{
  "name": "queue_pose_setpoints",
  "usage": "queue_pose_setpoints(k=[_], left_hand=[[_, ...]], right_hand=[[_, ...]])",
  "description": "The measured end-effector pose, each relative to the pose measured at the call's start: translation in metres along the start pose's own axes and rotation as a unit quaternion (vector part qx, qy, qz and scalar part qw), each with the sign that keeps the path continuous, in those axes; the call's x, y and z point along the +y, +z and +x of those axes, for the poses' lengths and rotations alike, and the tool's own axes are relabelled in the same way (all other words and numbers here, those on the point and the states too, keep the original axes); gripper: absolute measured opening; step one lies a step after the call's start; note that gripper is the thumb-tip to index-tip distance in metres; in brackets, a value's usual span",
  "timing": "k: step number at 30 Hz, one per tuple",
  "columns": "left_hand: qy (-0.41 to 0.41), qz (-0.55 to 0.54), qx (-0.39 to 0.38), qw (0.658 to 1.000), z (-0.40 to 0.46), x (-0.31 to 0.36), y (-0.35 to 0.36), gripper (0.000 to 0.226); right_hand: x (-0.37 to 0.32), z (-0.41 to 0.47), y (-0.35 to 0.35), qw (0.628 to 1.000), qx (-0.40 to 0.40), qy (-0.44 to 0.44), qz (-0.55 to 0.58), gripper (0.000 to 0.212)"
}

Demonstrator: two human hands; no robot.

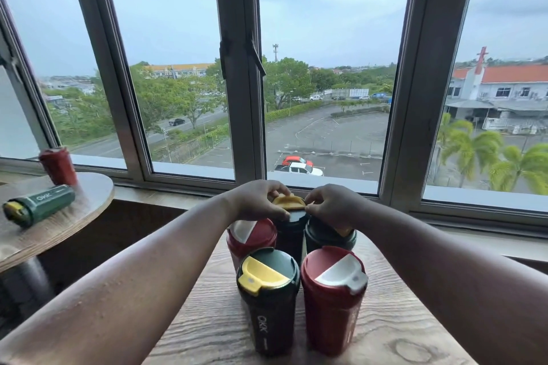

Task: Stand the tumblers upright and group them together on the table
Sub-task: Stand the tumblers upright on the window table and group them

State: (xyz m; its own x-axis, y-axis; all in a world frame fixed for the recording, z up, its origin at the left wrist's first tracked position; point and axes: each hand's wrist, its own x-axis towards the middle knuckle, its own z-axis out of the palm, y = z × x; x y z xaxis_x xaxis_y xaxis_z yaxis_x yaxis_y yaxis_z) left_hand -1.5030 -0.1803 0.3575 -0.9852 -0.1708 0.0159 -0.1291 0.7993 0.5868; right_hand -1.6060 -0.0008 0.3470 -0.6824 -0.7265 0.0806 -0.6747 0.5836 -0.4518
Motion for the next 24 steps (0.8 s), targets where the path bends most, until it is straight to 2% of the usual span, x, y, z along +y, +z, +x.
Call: queue_pose_setpoints(k=[13,19,22,24], left_hand=[[0.001,-0.036,-0.019,0.999,0.001,-0.008,-0.001,0.054],[0.003,0.0,-0.02,1.0,-0.004,-0.006,-0.002,0.052],[0.035,0.068,0.044,0.996,-0.021,0.005,-0.005,0.055],[0.082,0.081,0.1,0.988,-0.044,0.012,-0.002,0.048]], right_hand=[[0.005,0.003,0.001,1.0,0.008,-0.008,-0.007,0.024],[0.006,0.002,0.0,1.0,0.015,-0.011,-0.009,0.021],[0.004,-0.017,-0.01,0.997,0.064,-0.035,0.005,0.028],[0.005,-0.041,-0.019,0.991,0.105,-0.079,0.017,0.023]])
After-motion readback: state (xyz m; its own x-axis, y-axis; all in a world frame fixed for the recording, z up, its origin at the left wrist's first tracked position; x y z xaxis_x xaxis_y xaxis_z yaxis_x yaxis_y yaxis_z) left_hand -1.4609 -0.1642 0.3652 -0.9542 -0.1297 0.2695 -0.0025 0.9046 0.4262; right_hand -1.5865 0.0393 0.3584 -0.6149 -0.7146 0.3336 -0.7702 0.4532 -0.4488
